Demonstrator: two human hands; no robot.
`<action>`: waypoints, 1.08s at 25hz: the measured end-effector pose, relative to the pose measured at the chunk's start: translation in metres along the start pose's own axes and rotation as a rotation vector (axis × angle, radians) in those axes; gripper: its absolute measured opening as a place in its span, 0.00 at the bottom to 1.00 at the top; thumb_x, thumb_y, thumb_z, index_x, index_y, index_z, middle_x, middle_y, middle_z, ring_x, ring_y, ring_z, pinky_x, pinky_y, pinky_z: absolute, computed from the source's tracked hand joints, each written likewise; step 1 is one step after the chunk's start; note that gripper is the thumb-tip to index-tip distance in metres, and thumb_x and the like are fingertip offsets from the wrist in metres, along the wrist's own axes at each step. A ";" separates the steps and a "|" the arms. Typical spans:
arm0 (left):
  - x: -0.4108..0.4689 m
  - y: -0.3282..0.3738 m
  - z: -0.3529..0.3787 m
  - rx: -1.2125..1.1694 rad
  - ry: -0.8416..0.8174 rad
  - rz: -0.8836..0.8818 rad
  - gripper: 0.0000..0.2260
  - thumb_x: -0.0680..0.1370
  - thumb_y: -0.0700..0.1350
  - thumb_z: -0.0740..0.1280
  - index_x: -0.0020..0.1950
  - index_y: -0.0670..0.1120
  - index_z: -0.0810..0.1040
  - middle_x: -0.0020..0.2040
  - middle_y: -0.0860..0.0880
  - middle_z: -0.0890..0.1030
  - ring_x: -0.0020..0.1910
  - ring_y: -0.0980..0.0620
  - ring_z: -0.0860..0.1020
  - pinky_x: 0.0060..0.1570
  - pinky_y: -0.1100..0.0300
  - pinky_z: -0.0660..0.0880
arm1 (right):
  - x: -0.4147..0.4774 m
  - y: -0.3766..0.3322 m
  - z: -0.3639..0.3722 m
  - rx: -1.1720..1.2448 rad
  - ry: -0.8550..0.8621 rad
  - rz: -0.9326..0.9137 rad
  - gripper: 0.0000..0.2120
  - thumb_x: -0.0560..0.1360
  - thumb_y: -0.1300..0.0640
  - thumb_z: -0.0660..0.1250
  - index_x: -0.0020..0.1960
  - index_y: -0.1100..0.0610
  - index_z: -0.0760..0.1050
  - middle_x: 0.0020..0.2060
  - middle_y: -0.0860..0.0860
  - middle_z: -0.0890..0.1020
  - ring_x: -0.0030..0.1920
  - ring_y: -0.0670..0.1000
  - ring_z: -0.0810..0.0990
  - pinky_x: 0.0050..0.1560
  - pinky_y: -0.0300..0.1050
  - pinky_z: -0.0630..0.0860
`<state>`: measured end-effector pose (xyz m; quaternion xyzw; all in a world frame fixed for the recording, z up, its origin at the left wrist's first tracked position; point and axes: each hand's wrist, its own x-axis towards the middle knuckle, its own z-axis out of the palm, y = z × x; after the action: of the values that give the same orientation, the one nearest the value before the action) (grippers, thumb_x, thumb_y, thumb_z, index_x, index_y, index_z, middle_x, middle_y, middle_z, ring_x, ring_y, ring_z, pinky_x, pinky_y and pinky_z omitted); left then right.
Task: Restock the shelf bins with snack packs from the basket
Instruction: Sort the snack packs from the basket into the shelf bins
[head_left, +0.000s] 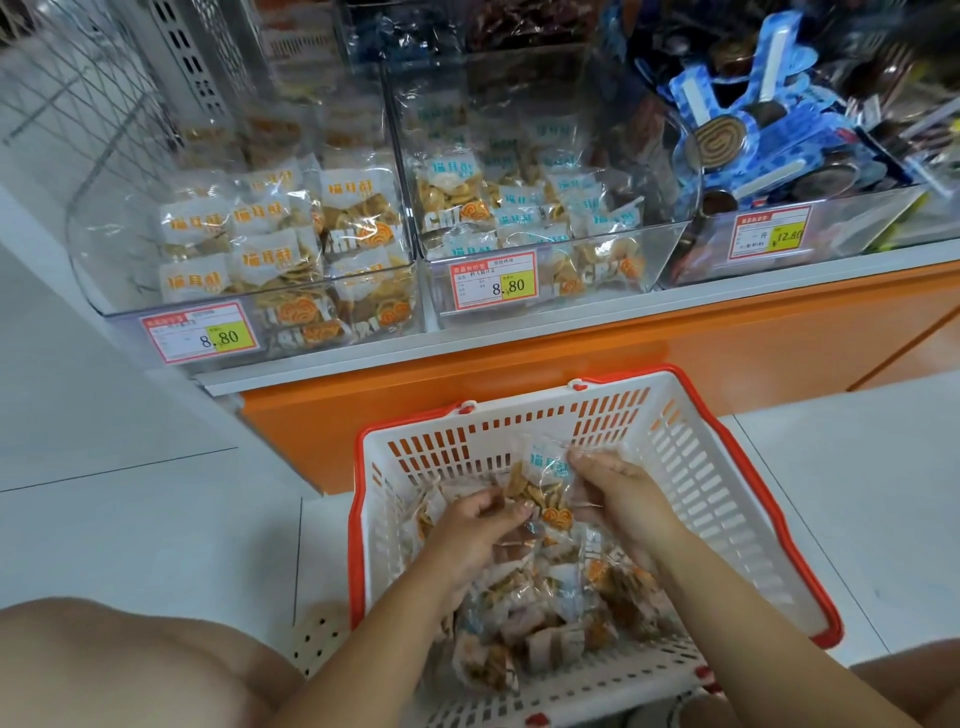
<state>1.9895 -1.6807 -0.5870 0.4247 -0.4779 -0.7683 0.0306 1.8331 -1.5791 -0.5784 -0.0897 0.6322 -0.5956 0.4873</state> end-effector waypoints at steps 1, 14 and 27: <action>-0.003 0.002 0.001 -0.013 0.004 0.007 0.10 0.77 0.41 0.70 0.57 0.43 0.79 0.49 0.45 0.86 0.45 0.49 0.85 0.47 0.57 0.81 | -0.003 -0.001 0.002 0.021 -0.013 -0.005 0.13 0.78 0.55 0.66 0.36 0.55 0.72 0.26 0.50 0.71 0.27 0.46 0.73 0.31 0.39 0.73; -0.085 0.174 -0.012 0.745 0.418 0.825 0.16 0.78 0.53 0.68 0.65 0.59 0.75 0.53 0.64 0.76 0.50 0.68 0.75 0.46 0.74 0.74 | -0.050 -0.165 0.056 -0.280 0.005 -0.664 0.06 0.74 0.60 0.72 0.40 0.51 0.78 0.35 0.52 0.82 0.40 0.51 0.83 0.44 0.45 0.78; -0.038 0.215 -0.054 1.130 0.661 0.861 0.29 0.77 0.59 0.66 0.77 0.58 0.61 0.64 0.60 0.70 0.50 0.62 0.72 0.50 0.63 0.74 | 0.065 -0.256 0.133 -1.231 0.073 -0.266 0.16 0.74 0.49 0.72 0.53 0.59 0.73 0.47 0.53 0.79 0.42 0.49 0.77 0.39 0.43 0.71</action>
<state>1.9733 -1.8182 -0.4099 0.3599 -0.8852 -0.1626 0.2460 1.7763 -1.7829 -0.3725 -0.4112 0.8588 -0.1808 0.2463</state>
